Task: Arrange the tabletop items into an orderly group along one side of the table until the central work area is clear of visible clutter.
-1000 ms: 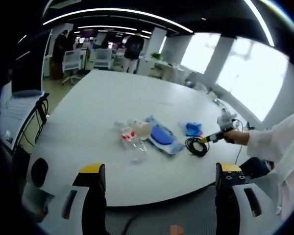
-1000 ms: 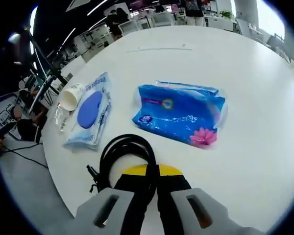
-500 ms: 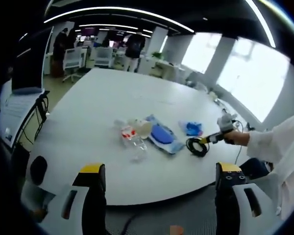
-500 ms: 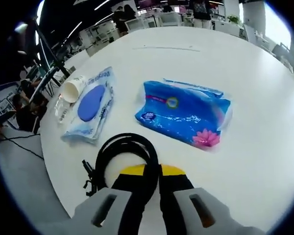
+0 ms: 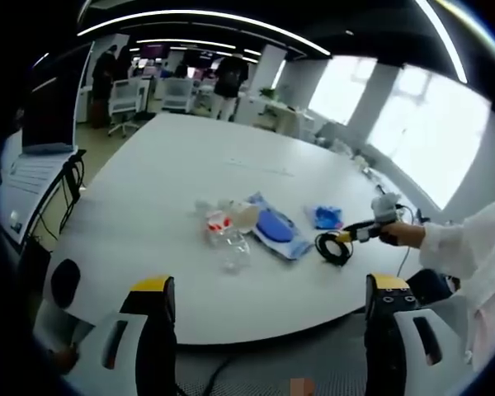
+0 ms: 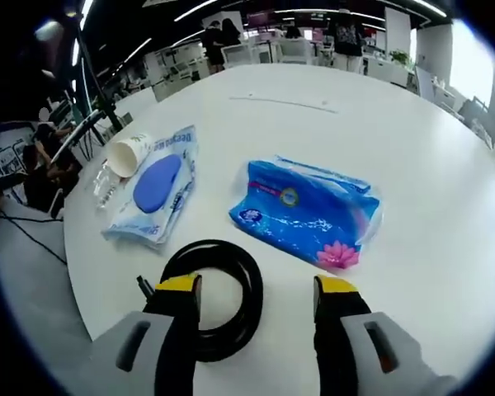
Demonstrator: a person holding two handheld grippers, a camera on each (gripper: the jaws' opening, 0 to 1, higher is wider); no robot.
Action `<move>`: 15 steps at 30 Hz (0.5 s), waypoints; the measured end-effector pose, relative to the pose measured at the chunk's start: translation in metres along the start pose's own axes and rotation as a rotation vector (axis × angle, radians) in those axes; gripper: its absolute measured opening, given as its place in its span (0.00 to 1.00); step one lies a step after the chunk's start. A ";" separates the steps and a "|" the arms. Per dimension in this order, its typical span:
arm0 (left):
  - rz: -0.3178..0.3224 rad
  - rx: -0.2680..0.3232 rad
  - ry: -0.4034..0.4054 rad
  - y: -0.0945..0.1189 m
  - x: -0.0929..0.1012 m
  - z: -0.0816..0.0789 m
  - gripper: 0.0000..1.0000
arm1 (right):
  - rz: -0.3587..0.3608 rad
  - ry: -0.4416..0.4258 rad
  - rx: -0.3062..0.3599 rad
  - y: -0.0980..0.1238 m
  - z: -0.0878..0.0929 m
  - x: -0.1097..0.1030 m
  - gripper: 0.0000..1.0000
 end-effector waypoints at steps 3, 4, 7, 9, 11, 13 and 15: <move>-0.003 0.001 0.008 0.000 -0.001 0.000 0.94 | -0.002 -0.038 0.005 0.001 -0.001 0.000 0.67; -0.003 0.002 0.009 0.000 -0.001 0.000 0.94 | -0.002 -0.052 0.010 0.002 -0.001 -0.002 0.70; 0.003 0.011 0.026 0.000 0.000 -0.002 0.94 | -0.023 -0.079 0.058 0.005 -0.010 -0.007 0.73; 0.011 0.020 0.045 0.000 0.001 -0.003 0.93 | -0.036 -0.115 0.090 0.005 -0.014 -0.008 0.73; 0.026 0.063 0.098 -0.001 0.004 -0.009 0.92 | -0.060 -0.155 0.135 0.007 -0.019 -0.013 0.73; 0.059 0.123 0.181 -0.001 0.008 -0.018 0.89 | -0.088 -0.186 0.183 0.011 -0.026 -0.018 0.72; 0.099 0.198 0.258 0.000 0.016 -0.031 0.86 | -0.105 -0.200 0.234 0.017 -0.035 -0.023 0.72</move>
Point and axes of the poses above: the point that each gripper's makers call its tool centre point, and the gripper's own axes: y roughly backward along the fingers, x roughly to its right, z roughly out of its underside, the point moved 3 cm from there along y, roughly backward along the fingers, and after that the axes turned 6 degrees about x, right-handed, at the moved point
